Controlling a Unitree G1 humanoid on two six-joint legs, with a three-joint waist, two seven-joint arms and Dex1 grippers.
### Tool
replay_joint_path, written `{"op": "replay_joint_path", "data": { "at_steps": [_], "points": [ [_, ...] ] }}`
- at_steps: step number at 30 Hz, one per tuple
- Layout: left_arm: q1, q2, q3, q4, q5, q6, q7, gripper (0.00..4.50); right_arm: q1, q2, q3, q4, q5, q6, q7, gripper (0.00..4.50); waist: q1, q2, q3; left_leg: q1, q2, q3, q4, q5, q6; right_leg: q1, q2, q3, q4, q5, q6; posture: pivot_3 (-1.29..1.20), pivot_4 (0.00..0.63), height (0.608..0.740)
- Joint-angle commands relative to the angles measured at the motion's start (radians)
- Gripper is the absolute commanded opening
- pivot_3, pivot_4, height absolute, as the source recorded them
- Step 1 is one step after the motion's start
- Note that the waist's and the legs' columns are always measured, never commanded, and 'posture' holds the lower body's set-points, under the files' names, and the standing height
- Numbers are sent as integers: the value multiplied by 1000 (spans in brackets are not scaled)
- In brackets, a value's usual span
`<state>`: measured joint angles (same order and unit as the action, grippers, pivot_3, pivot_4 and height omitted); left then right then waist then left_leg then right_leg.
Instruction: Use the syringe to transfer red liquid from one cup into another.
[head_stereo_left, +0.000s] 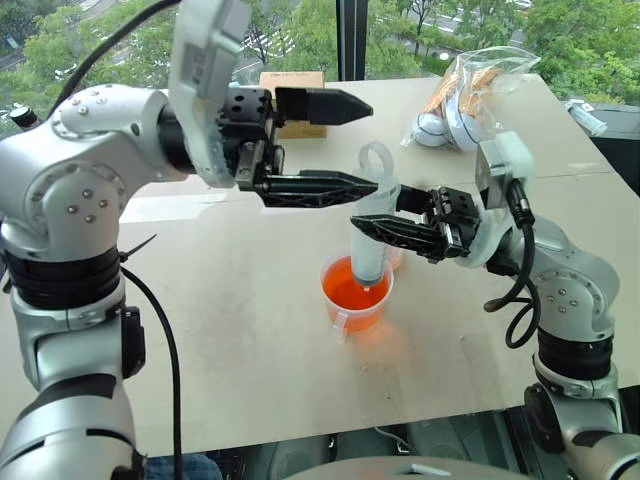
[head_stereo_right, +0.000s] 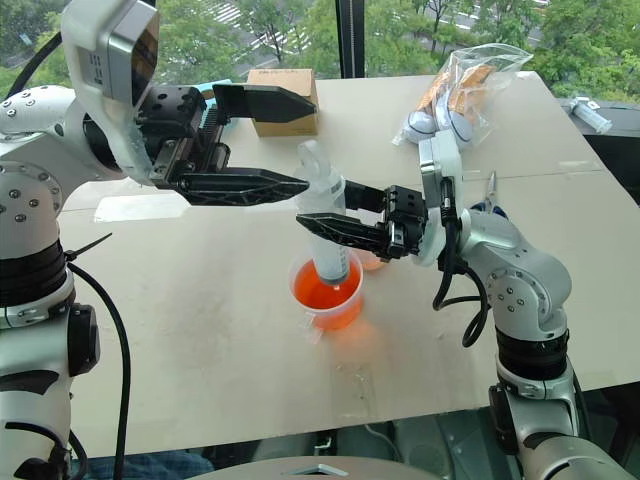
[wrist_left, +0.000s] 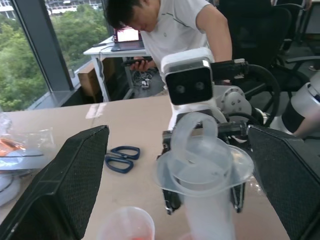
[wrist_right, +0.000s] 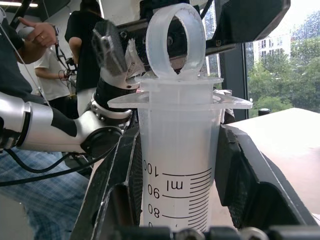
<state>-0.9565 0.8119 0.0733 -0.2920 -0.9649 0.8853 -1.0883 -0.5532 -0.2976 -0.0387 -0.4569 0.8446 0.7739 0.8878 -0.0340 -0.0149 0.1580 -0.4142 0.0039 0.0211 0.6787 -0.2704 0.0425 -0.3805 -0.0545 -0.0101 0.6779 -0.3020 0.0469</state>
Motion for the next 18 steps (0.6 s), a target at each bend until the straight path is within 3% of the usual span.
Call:
{"op": "replay_joint_path", "data": {
  "at_steps": [1,3,6,14,18],
  "points": [
    [-6,-5,-7,-8,0,-14,-36,4500,-7,-3,8,-18,27,-32,-5,1530,0,0,0,0,0,0,0,0,0,0,0,0,0,0,0,0,150,740],
    [-2,-12,-12,-3,7,-21,-47,4500,-8,-5,12,-17,31,-35,-7,1530,0,0,0,0,0,0,0,0,0,0,0,0,0,0,0,0,150,740],
    [-9,-34,-9,15,8,-22,-39,3719,-4,-12,19,-21,38,-40,-9,1530,0,0,0,0,0,0,0,0,0,0,0,0,0,0,0,0,150,740],
    [-10,-55,-16,28,11,-14,-62,50,4,-25,32,-34,51,-42,-16,1530,0,0,0,0,0,0,0,0,0,0,0,0,0,0,0,0,150,740],
    [-2,-51,-25,14,-9,11,-86,17,0,-27,36,-34,57,-44,-21,1530,0,0,0,0,0,0,0,0,0,0,0,0,0,0,0,0,150,740]
  ]
}}
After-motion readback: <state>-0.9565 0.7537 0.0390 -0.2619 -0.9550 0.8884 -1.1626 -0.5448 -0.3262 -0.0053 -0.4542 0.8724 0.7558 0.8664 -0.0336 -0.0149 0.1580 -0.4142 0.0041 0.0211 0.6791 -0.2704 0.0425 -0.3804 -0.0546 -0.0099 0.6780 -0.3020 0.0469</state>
